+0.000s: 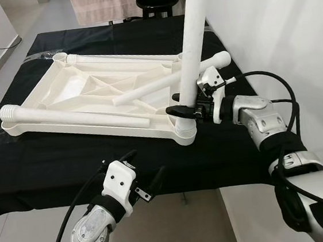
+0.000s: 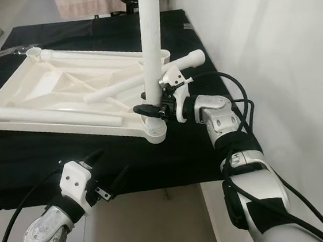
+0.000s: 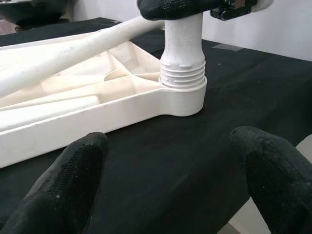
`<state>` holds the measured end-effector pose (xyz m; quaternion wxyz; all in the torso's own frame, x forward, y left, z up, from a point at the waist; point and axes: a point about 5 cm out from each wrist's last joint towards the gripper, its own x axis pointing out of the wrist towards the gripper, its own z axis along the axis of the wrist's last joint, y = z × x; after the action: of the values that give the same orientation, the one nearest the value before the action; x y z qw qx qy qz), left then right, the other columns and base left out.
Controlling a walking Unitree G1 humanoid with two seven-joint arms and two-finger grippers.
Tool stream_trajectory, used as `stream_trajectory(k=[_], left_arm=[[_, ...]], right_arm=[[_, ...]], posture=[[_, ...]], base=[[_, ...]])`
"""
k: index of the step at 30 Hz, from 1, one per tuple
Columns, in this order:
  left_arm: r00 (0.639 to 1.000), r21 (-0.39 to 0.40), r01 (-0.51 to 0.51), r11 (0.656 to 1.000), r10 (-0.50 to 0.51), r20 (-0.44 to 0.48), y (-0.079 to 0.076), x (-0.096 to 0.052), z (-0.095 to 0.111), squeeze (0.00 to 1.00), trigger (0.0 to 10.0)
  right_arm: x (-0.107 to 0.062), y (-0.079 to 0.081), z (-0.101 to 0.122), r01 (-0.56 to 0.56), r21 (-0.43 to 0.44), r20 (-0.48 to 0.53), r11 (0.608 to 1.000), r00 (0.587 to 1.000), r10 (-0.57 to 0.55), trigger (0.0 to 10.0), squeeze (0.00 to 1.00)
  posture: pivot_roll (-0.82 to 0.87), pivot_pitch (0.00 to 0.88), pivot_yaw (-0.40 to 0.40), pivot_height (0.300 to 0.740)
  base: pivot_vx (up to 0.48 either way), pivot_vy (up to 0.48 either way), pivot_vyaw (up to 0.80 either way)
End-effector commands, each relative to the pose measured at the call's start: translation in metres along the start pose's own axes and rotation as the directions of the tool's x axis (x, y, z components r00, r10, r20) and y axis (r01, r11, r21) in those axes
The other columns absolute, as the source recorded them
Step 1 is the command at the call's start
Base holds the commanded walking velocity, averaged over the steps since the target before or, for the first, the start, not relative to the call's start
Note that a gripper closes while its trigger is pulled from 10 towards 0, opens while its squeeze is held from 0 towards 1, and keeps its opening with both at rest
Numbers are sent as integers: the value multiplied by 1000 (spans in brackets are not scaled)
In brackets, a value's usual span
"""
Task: Building children table
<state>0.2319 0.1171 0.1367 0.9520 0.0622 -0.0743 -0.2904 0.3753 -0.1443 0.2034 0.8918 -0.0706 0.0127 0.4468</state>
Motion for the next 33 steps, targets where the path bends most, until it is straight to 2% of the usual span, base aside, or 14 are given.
stream_trajectory(k=[1,2,3,6,13,14,16,17,18,19,22,23,27,33], left_arm=[[1000,-3,3,1000,-3,2,-2,-3,0,0,10000],[1000,-1,1,1000,-1,2,0,-5,1,0,10000],[1000,-1,1,1000,-1,2,0,-5,1,0,10000],[1000,2,-1,1000,1,0,2,-5,2,0,10000],[1000,5,3,1000,-3,-5,3,-3,0,0,10000],[1000,6,0,1000,0,-5,3,-3,-1,0,10000],[1000,7,-3,1000,3,-5,4,-3,-1,0,10000],[1000,7,-7,1000,7,-4,4,-2,-1,0,10000],[1000,7,-7,1000,7,-4,4,-2,-1,0,10000],[1000,7,-9,1000,9,-3,4,-2,-1,0,10000],[1000,5,-9,1000,9,-3,3,0,-2,0,10000],[1000,4,-7,1000,7,-2,2,1,-2,0,10000],[1000,2,-5,1000,5,1,1,3,-3,0,10000],[1000,1,-9,1000,9,6,-1,7,-4,0,10000]], right_arm=[[2,12,-34,164,83,-101,983,983,-155,0,0],[-1,33,-58,439,126,-206,889,889,-410,0,0],[-1,33,-58,439,126,-206,889,889,-410,0,0],[-17,67,-75,693,143,-321,707,708,-629,0,0],[12,57,-62,634,133,-249,762,765,-593,0,0],[15,52,-58,627,133,-242,768,772,-588,10000,0],[16,51,-56,623,131,-239,771,775,-586,10000,0],[18,50,-51,588,145,-208,796,804,-557,10000,322],[18,50,-51,588,145,-208,796,804,-557,10000,322],[21,52,-38,522,179,-149,834,852,-502,10000,1000],[20,47,-6,370,199,-6,907,926,-377,10000,1000],[18,39,4,312,163,32,936,947,-321,10000,86],[10,29,23,91,38,61,995,994,-93,10000,0],[5,21,24,-61,-62,16,996,998,62,10000,0]], posture=[[49,126,-48,740],[43,136,-40,740],[43,136,-40,740],[45,137,-25,740],[49,118,-20,740],[48,115,-23,740],[48,115,-23,740],[48,111,-26,740],[48,111,-26,740],[48,107,-29,740],[45,98,-32,740],[47,94,-34,740],[46,86,-41,740],[43,76,-51,740]], base=[[0,0,0],[0,0,0],[0,0,0],[0,0,0],[0,0,0],[0,0,0],[0,0,0],[0,0,0],[0,0,0],[0,0,0],[0,0,0],[0,0,0],[0,0,0],[0,0,0]])
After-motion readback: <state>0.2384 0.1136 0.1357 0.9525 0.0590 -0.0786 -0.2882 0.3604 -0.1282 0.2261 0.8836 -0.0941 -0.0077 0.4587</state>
